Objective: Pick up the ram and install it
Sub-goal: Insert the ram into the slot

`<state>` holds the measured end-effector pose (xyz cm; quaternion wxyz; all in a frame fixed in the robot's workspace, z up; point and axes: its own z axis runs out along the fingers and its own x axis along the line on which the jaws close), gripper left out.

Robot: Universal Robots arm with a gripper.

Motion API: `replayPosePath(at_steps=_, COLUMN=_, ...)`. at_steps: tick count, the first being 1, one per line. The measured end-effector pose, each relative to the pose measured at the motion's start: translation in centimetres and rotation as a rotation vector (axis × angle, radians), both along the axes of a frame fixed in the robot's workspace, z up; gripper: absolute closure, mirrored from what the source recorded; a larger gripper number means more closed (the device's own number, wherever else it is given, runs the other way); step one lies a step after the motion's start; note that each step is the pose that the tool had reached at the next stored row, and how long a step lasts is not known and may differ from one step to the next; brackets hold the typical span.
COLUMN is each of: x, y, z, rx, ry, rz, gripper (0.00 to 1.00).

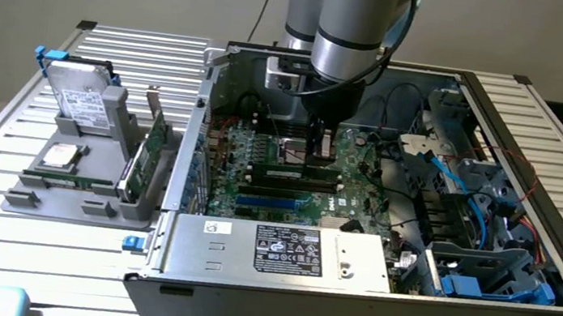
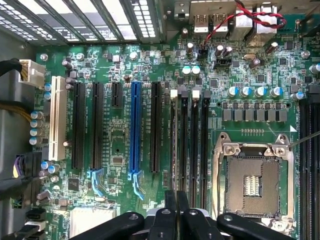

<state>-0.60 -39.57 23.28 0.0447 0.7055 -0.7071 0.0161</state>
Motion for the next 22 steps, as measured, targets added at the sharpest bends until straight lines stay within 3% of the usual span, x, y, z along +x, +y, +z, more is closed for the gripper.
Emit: replayPosePath(at_steps=22, x=0.05, y=-0.09, z=-0.19, rx=-0.0014, ry=0.0, rz=-0.006, gripper=0.87)
